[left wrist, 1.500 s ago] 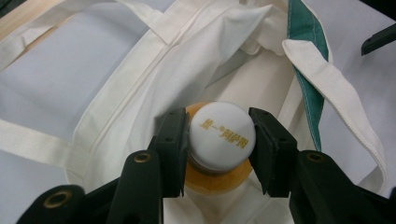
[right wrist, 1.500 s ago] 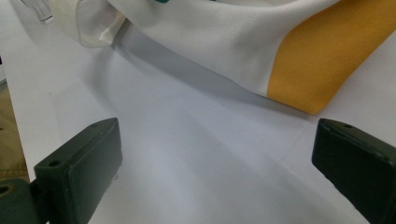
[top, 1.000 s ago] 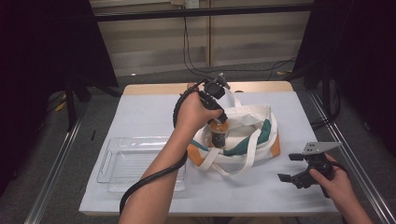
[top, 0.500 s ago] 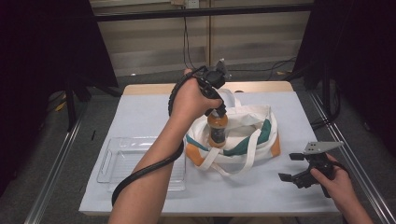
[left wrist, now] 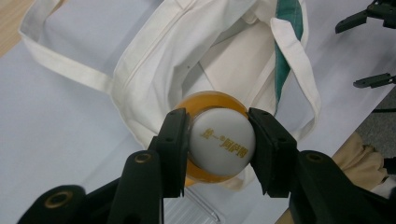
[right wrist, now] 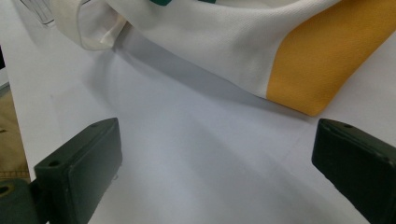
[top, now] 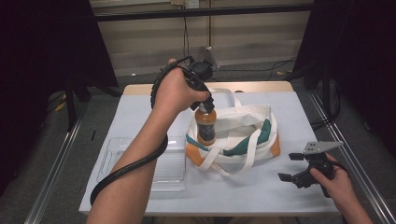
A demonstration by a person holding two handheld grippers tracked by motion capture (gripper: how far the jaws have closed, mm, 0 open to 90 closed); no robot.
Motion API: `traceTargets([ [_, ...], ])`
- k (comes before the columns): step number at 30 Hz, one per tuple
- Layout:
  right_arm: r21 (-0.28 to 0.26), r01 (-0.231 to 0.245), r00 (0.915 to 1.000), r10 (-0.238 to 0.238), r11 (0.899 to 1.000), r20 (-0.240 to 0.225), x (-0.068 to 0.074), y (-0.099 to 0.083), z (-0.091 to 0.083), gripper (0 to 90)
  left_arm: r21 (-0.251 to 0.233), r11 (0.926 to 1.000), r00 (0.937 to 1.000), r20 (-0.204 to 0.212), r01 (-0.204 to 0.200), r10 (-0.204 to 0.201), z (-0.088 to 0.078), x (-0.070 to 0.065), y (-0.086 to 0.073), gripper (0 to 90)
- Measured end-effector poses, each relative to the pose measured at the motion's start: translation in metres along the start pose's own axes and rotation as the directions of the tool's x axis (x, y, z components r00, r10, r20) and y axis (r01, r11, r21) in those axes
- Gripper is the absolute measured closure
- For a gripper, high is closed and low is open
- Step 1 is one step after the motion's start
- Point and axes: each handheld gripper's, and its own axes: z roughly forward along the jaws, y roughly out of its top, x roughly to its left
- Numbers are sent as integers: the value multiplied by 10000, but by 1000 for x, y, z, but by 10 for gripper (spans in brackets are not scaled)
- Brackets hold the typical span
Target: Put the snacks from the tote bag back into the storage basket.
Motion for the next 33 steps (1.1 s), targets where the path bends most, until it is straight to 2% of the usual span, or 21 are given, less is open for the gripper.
traceTargets([
  [6, -50, -11, 10000, 11, 10000, 29, -1, 0, -1, 14, -97, 9997, 9997, -15, 227, -227, -12, 4, -10, 595],
  [7, -39, -38, 10000, 38, 10000, 12, -1, 0, -1, 14, 4, 9999, 9999, 10, 123, -123, -14, 6, -11, 595],
  [17, -25, -12, 10000, 12, 10000, 18, 0, 0, -1, 14, 54, 9997, 9996, 95, 252, -252, -28, 9, -20, 595],
  [18, -33, -16, 10000, 16, 10000, 30, -1, 0, -1, 14, -29, 9994, 9993, 100, 356, -356, -29, 9, -21, 595],
  [26, -31, -17, 10000, 17, 10000, 27, -1, 0, -1, 14, 274, 9973, 9977, -40, 681, -680, -46, 13, -30, 595],
  [29, -16, -25, 10000, 25, 10000, 20, -1, 0, -1, 14, 247, 9970, 9973, -51, 729, -728, -51, 15, -34, 595],
  [33, -12, -13, 10000, 13, 10000, 29, 0, 1, 0, 14, 108, 9945, 9945, -95, 1043, -1042, -60, 20, -44, 595],
])
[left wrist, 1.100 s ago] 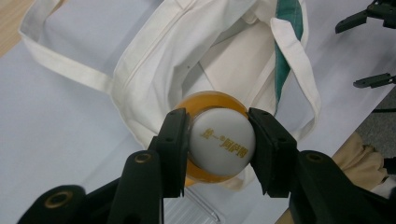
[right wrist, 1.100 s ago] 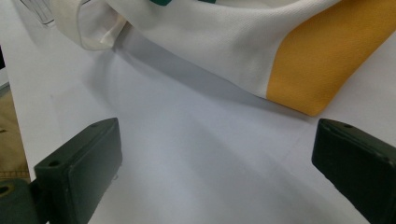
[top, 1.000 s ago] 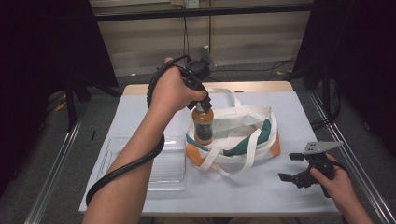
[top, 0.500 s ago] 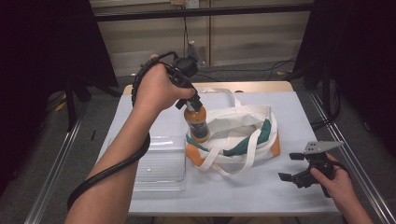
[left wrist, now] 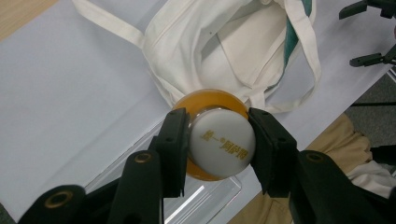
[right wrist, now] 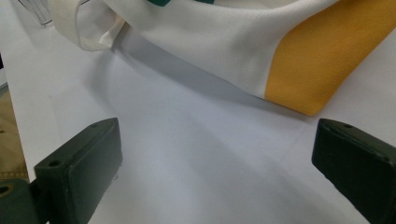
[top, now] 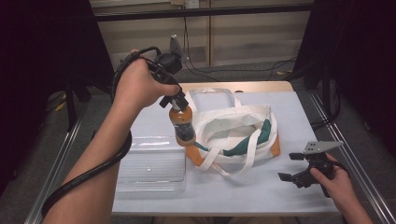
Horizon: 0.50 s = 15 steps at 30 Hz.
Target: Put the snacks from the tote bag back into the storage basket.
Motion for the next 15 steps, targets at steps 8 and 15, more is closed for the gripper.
traceTargets([
  [8, 29, 13, 10000, -13, 10000, 9, 0, 0, 0, 14, 153, 9997, 9998, -108, 193, -191, -5, 5, -9, 595],
  [15, 17, 4, 10000, -4, 10000, -1, 0, 0, 0, 14, 417, 9987, 9992, -300, 295, -282, -8, 8, -14, 595],
])
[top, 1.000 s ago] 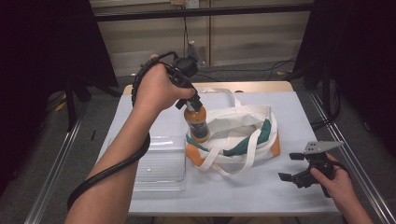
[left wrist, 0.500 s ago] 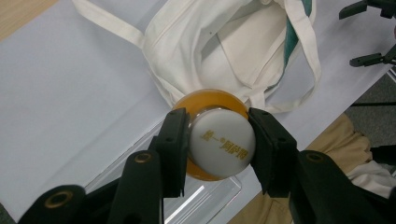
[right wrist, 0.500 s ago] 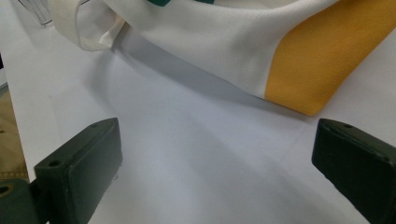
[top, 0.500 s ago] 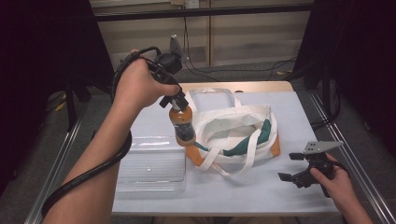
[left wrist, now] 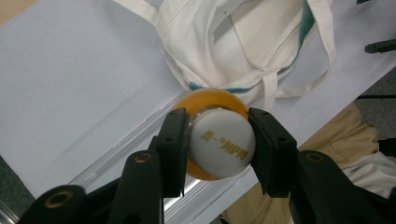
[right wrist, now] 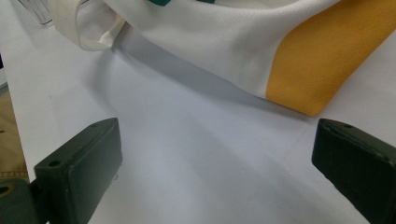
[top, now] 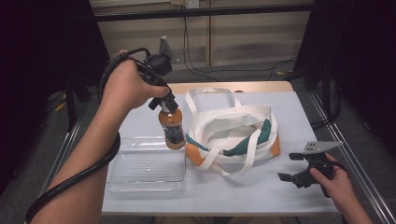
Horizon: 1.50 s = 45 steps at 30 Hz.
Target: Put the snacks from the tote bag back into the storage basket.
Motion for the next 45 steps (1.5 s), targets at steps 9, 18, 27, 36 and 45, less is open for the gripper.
traceTargets([
  [9, 36, 24, 10000, -24, 10000, -7, 0, 0, 0, 14, 223, 9997, 10000, 54, 68, -69, 2, 4, -7, 595],
  [18, 19, 28, 10000, -28, 10000, -6, 0, 0, 0, 14, 382, 9990, 9998, 1, 220, -221, 13, 11, -13, 595],
  [27, -10, 17, 10000, -17, 10000, 31, 0, -1, 1, 14, 472, 9981, 9992, 30, 385, -386, 27, 18, -18, 595],
  [36, 1, 20, 10000, -20, 10000, 13, 0, 0, 0, 14, 637, 9967, 9987, 92, 499, -506, 41, 23, -19, 595],
  [45, -1, 40, 10000, -40, 10000, 15, 1, 0, 1, 14, 768, 9954, 9983, 66, 567, -574, 51, 25, -20, 595],
])
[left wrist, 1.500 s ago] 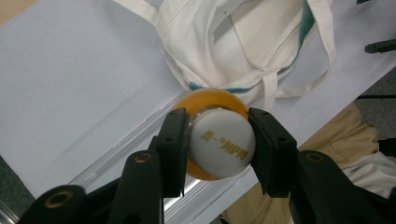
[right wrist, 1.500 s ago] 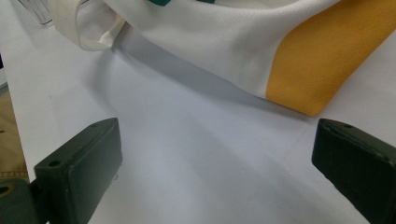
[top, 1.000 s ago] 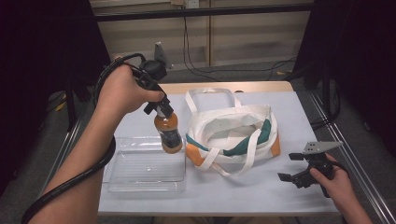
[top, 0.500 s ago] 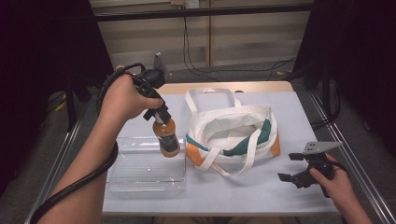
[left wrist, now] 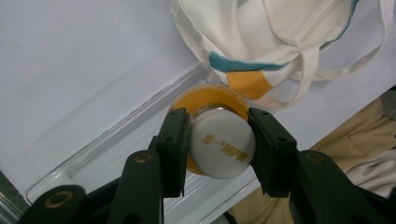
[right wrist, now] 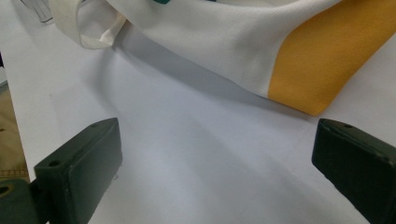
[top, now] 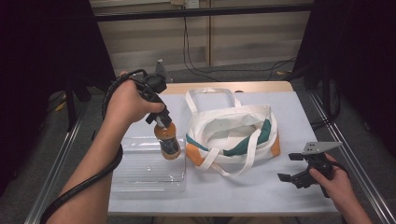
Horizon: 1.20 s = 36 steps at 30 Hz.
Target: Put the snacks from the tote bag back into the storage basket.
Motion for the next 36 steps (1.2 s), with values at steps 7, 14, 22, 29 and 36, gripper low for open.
traceTargets([
  [7, -2, -2, 10000, 2, 10000, 1, 0, 0, 0, 14, 7, 10000, 10000, 46, 14, -14, 3, 0, 1, 595],
  [14, 2, 6, 10000, -6, 10000, 12, 0, 0, 0, 14, 81, 10000, 10000, 46, -1, 1, 8, 0, 1, 595],
  [22, 11, 8, 10000, -8, 10000, 20, 0, 0, 0, 14, 78, 10000, 10000, 13, -11, 10, 10, 1, 2, 595],
  [29, 0, 9, 10000, -9, 10000, 26, 0, 0, 0, 14, 95, 9999, 10000, 31, 40, -41, 13, 3, 2, 595],
  [36, 18, 3, 10000, -3, 10000, 0, 0, 0, 0, 14, 127, 9999, 10000, -77, 20, -19, 17, 3, 3, 595],
])
